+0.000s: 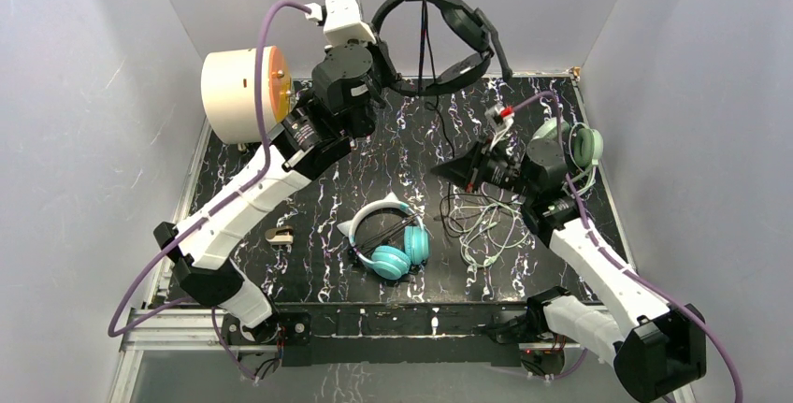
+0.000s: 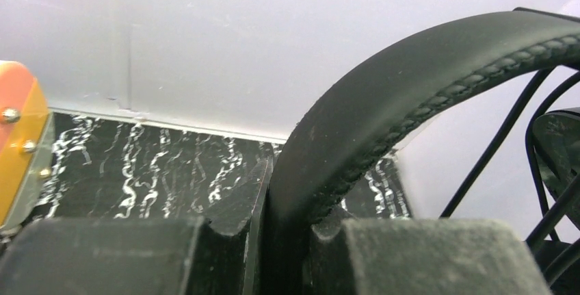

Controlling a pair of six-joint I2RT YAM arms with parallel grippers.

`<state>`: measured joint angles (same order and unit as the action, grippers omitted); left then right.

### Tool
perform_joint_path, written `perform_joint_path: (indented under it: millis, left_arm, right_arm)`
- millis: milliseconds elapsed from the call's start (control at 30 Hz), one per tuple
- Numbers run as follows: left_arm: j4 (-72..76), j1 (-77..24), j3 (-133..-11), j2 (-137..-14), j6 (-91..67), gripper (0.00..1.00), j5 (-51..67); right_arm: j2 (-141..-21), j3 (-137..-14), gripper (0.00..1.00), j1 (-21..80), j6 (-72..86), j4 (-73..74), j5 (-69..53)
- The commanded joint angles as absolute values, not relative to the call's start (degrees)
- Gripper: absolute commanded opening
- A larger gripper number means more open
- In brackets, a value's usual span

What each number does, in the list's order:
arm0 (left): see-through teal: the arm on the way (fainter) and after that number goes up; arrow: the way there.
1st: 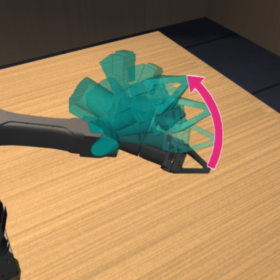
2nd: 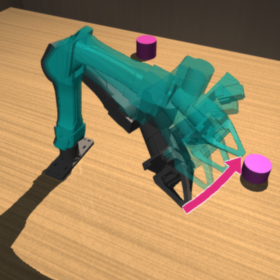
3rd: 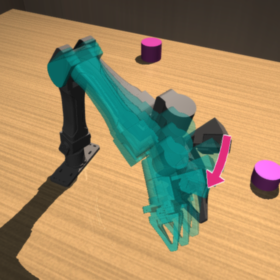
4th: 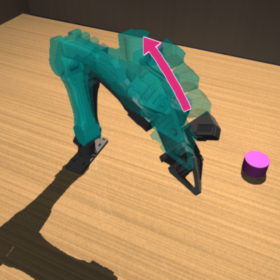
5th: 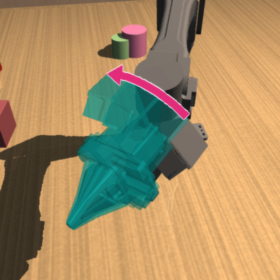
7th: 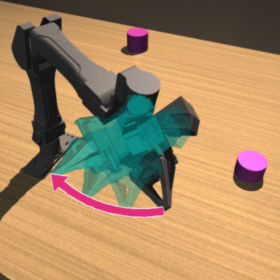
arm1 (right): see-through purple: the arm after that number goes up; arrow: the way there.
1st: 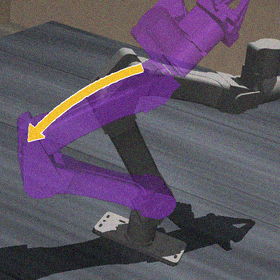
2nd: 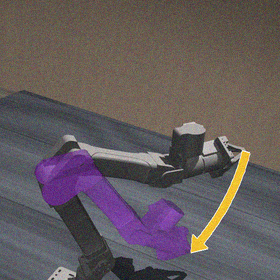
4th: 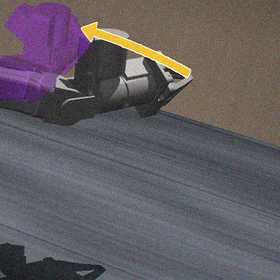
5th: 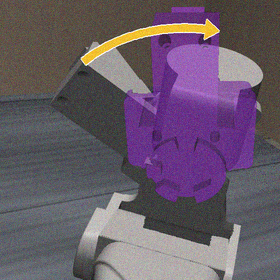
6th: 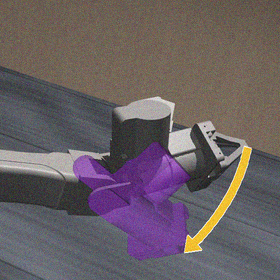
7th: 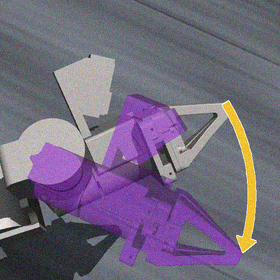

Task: Wrap the headphones
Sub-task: Wrap the headphones cable around the headphones.

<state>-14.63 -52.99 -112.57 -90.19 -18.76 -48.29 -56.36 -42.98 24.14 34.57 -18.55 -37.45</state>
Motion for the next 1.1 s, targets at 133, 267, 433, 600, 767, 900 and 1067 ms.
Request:
perform_joint_path:
  millis: [133,267,433,600,767,900,1067]
  left_arm:
    - [-2.1,-53.2,-118.5,-87.9,-26.7,0.0,-41.7]
    - [-5.7,-53.1,-120.2,-87.6,-31.0,0.0,-38.0]
    - [-6.8,-53.1,-121.9,-87.1,-32.7,0.0,-33.6]
    - [-12.2,-53.1,-124.4,-88.1,-36.9,0.0,-25.7]
    - [-19.8,-52.0,-128.3,-89.4,-39.1,0.0,-11.6]
    - [-24.8,-49.6,-123.3,-86.6,-42.0,0.0,7.1]
    - [-32.7,-46.7,-114.8,-81.6,-34.2,0.0,28.6]
  right_arm:
    - [-53.6,-39.5,0.0,24.4,31.4,-10.8,-34.3]
    - [-56.5,-41.8,0.0,23.8,29.7,-3.6,-27.8]
    - [-64.7,-37.0,0.0,22.8,35.2,-11.1,-39.2]
    - [-68.8,-41.1,0.0,22.6,33.0,-11.0,-42.9]
    - [-69.2,-48.5,0.0,14.6,27.6,-2.3,-44.4]
    - [-70.3,-48.7,0.0,3.9,28.3,-2.4,-53.9]
    - [-69.9,-51.4,0.0,-3.0,29.0,3.5,-56.0]
